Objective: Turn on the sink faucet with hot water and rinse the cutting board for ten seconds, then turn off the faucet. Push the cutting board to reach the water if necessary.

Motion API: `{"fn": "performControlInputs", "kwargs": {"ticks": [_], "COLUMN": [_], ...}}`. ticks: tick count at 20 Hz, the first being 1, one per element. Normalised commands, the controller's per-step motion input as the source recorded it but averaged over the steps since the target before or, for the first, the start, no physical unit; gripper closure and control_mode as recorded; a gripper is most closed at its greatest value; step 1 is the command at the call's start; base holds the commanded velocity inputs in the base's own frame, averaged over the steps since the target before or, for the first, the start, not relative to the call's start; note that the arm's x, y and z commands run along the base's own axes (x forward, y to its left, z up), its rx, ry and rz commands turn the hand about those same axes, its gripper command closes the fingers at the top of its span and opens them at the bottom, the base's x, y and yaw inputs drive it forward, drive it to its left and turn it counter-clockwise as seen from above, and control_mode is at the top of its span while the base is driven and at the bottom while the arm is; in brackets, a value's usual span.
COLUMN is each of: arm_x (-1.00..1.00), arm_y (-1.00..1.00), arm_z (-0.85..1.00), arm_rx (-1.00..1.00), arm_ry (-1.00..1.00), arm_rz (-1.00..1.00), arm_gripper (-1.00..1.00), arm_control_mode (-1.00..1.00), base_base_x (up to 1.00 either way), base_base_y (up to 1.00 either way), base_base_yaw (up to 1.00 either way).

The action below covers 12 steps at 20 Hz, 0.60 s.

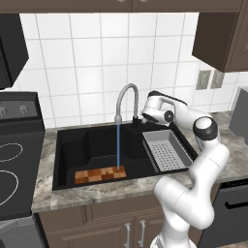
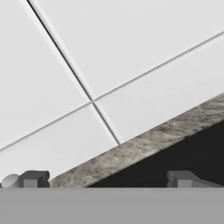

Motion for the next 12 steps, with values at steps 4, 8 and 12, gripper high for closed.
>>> {"fn": "performControlInputs", "kwargs": {"ticks": [4, 8, 12], "arm_x": [-0.61, -0.65, -0.66], "arm_y": [-0.08, -0.08, -0.07], "arm_z": [-0.04, -0.02, 0.0], "arm_rx": [-0.01, -0.01, -0.01], "arm_ry": [0.04, 0.02, 0.0], "arm_rz": [0.0, 0.0, 0.0], "arm_gripper": [-1.0, -1.0, -1.0], "arm_control_mode": [-1.0, -1.0, -1.0], "base_base_x": [0.0, 0.0, 0.0], "base_base_y": [0.0, 0.0, 0.0], "base_base_yaw": [0.0, 0.0, 0.0]}}
